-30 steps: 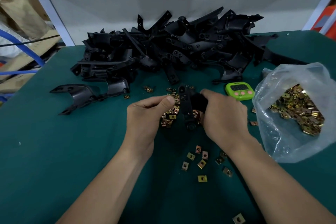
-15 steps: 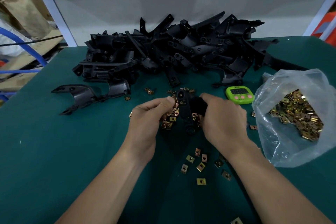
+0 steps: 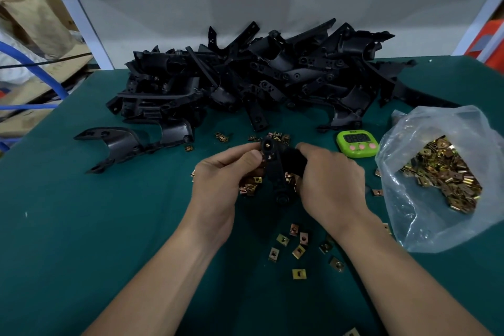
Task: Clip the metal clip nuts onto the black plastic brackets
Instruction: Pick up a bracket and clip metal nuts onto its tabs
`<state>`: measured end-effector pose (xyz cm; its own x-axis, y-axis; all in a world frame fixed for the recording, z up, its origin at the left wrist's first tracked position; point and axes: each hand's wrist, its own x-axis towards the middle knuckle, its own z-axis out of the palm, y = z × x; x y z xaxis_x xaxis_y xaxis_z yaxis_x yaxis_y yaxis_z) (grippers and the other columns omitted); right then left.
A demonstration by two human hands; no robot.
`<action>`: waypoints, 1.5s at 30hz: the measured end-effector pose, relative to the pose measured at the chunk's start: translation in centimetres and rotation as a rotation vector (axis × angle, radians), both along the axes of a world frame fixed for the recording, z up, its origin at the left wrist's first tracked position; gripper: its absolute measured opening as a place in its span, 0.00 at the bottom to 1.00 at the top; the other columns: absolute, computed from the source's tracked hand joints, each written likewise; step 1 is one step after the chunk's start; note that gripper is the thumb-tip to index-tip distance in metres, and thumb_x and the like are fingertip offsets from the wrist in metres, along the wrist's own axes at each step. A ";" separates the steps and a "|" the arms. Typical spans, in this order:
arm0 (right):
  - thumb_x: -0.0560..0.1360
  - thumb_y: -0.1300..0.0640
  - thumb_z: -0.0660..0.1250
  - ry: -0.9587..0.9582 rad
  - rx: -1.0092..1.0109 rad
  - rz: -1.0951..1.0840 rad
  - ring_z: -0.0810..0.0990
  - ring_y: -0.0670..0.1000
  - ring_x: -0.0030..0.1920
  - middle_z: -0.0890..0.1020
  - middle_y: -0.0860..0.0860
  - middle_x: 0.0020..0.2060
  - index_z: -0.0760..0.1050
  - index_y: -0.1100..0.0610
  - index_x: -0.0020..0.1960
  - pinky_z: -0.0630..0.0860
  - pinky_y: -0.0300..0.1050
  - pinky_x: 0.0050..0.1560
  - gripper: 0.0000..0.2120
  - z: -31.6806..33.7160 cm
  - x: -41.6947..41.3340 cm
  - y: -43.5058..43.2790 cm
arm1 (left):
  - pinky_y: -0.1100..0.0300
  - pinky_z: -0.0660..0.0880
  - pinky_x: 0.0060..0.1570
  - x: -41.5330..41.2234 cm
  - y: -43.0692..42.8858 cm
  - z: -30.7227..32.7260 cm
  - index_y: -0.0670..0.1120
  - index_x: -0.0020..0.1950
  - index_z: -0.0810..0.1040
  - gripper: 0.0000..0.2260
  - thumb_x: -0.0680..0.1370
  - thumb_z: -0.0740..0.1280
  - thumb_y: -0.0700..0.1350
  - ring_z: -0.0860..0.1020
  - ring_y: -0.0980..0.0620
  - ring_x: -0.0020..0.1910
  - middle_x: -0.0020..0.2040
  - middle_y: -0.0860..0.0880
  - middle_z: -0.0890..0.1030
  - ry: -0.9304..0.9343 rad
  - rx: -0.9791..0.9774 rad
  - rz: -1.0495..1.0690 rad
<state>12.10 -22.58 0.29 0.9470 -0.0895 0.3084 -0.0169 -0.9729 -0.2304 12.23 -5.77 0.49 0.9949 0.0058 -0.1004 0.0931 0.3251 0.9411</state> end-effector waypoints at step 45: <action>0.77 0.46 0.69 -0.069 0.250 0.265 0.82 0.49 0.45 0.84 0.42 0.45 0.70 0.39 0.64 0.71 0.46 0.38 0.17 -0.2 -0.3 0.1 | 0.67 0.65 0.26 -0.6 -1.3 -1.6 0.50 0.32 0.73 0.18 0.80 0.68 0.53 0.74 0.56 0.25 0.28 0.56 0.78 -0.302 0.916 0.191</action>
<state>11.84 -22.44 0.06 0.9250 0.0751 0.3724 0.2518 -0.8552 -0.4530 11.65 -7.06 -1.12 0.9523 0.1180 0.2815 -0.1711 -0.5574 0.8125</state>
